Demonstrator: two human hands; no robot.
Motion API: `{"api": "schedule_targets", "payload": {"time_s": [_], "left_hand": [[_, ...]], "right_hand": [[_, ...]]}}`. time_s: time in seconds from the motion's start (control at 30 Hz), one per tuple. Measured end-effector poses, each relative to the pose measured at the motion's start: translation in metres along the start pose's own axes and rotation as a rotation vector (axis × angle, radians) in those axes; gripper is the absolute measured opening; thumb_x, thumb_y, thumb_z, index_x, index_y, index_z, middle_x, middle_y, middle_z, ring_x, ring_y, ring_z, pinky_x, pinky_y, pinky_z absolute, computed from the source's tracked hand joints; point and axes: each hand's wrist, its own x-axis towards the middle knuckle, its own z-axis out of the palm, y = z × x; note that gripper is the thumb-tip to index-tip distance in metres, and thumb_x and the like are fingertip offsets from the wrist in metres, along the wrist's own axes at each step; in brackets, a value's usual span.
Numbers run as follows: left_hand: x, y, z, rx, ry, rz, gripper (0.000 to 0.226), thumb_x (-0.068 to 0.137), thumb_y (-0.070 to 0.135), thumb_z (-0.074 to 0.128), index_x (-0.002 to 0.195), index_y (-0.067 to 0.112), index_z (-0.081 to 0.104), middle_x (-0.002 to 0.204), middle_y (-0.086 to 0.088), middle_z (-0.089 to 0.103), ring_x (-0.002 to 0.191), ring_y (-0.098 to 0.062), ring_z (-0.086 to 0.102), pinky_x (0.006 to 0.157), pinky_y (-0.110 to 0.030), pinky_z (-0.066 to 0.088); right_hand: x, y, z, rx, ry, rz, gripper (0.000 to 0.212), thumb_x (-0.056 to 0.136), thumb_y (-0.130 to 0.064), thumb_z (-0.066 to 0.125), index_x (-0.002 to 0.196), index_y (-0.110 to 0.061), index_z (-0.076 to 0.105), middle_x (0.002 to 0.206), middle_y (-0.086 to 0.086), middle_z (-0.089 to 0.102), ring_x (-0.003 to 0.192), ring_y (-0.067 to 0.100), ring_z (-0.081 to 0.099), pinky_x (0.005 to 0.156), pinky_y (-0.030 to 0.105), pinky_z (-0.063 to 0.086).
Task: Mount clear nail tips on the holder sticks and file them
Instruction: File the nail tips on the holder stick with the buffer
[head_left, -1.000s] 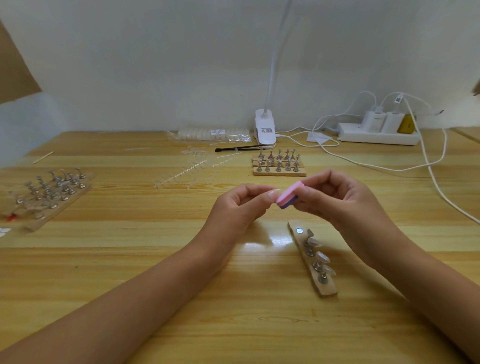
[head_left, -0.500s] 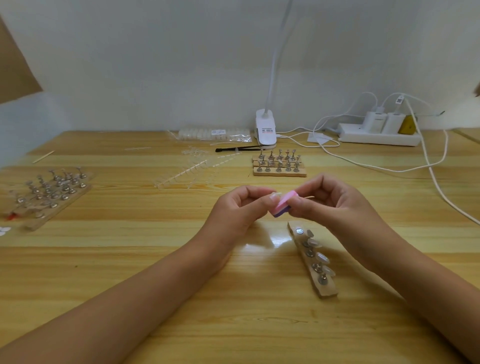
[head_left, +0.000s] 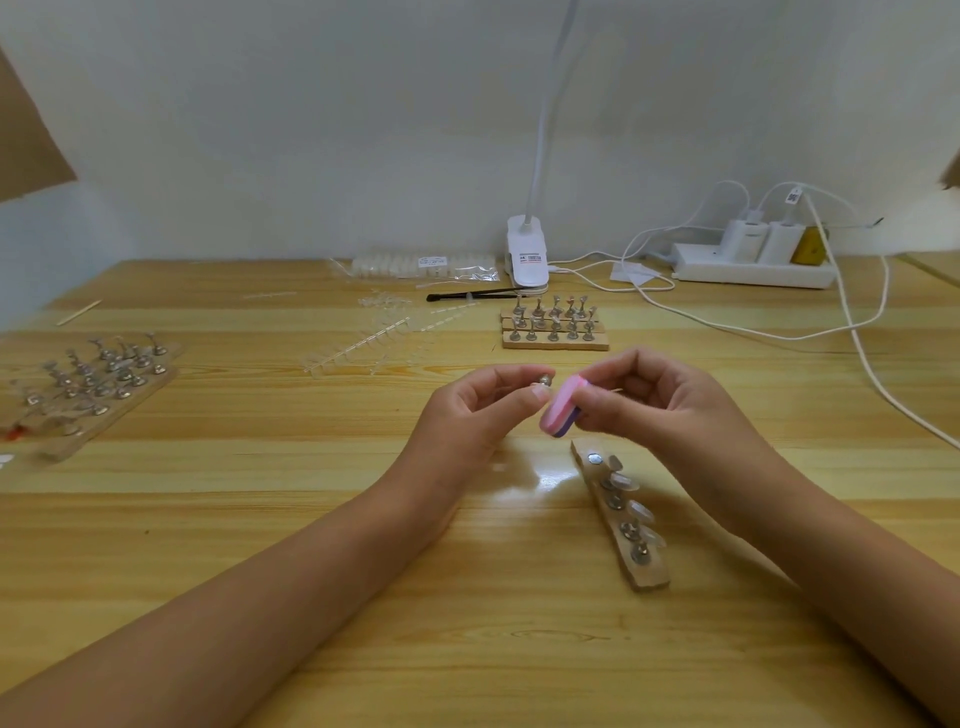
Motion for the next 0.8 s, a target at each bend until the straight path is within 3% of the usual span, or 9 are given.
{"api": "schedule_targets", "payload": {"time_s": [0.17, 0.27, 0.47, 0.53, 0.6, 0.7, 0.8], "left_hand": [[0.0, 0.0006, -0.0002, -0.003, -0.02, 0.019, 0.026, 0.082, 0.032, 0.069, 0.107, 0.027, 0.076, 0.112, 0.001, 0.074, 0.113, -0.012, 0.065, 0.104, -0.034, 0.043], [0.0003, -0.0002, 0.0001, 0.006, -0.024, 0.019, 0.023, 0.081, 0.032, 0.069, 0.102, 0.03, 0.077, 0.108, 0.0, 0.075, 0.107, -0.012, 0.067, 0.099, -0.033, 0.046], [0.0012, -0.0013, -0.0022, -0.005, -0.046, 0.029, 0.036, 0.078, 0.04, 0.072, 0.108, 0.02, 0.076, 0.113, -0.005, 0.074, 0.116, -0.02, 0.064, 0.111, -0.046, 0.04], [0.0013, -0.0021, -0.0023, -0.002, -0.056, 0.019, 0.032, 0.081, 0.035, 0.071, 0.109, 0.019, 0.075, 0.113, -0.006, 0.074, 0.115, -0.021, 0.065, 0.11, -0.049, 0.042], [0.0013, -0.0019, -0.0024, -0.003, -0.059, 0.01, 0.032, 0.081, 0.036, 0.072, 0.109, 0.02, 0.076, 0.112, -0.005, 0.074, 0.114, -0.02, 0.065, 0.109, -0.047, 0.043], [0.0012, -0.0004, -0.0019, -0.003, -0.074, 0.017, 0.037, 0.077, 0.042, 0.072, 0.108, 0.022, 0.076, 0.113, -0.002, 0.074, 0.111, -0.01, 0.064, 0.102, -0.034, 0.041], [0.0013, -0.0013, -0.0019, -0.019, -0.087, 0.021, 0.032, 0.08, 0.037, 0.072, 0.107, 0.02, 0.076, 0.111, -0.004, 0.075, 0.11, -0.012, 0.066, 0.102, -0.034, 0.043]], "right_hand": [[-0.0012, -0.0004, 0.0006, 0.009, 0.052, -0.036, 0.031, 0.076, -0.024, 0.072, 0.1, -0.006, 0.065, 0.093, 0.006, 0.076, 0.089, 0.019, 0.073, 0.079, 0.022, 0.057], [-0.0022, -0.0019, 0.0019, -0.006, -0.036, 0.011, 0.031, 0.078, -0.021, 0.072, 0.1, -0.002, 0.064, 0.092, 0.009, 0.076, 0.087, 0.021, 0.074, 0.075, 0.021, 0.056], [-0.0018, -0.0044, 0.0014, 0.031, 0.032, -0.022, 0.033, 0.075, -0.024, 0.072, 0.1, -0.004, 0.066, 0.093, 0.011, 0.075, 0.089, 0.023, 0.073, 0.079, 0.025, 0.057], [-0.0027, -0.0041, 0.0019, 0.01, -0.046, 0.007, 0.033, 0.076, -0.023, 0.073, 0.1, -0.002, 0.065, 0.093, 0.012, 0.075, 0.088, 0.024, 0.073, 0.077, 0.023, 0.057], [-0.003, -0.0026, 0.0024, -0.01, -0.058, 0.006, 0.033, 0.076, -0.022, 0.073, 0.1, -0.001, 0.065, 0.092, 0.011, 0.076, 0.087, 0.022, 0.074, 0.077, 0.023, 0.057], [-0.0011, -0.0034, -0.0004, 0.018, 0.058, -0.044, 0.035, 0.073, -0.029, 0.073, 0.101, -0.007, 0.068, 0.096, 0.009, 0.075, 0.092, 0.024, 0.072, 0.084, 0.029, 0.058], [-0.0014, -0.0052, -0.0013, -0.003, -0.043, 0.004, 0.031, 0.076, -0.026, 0.073, 0.101, -0.007, 0.069, 0.096, 0.011, 0.074, 0.09, 0.024, 0.073, 0.08, 0.025, 0.057]]}}
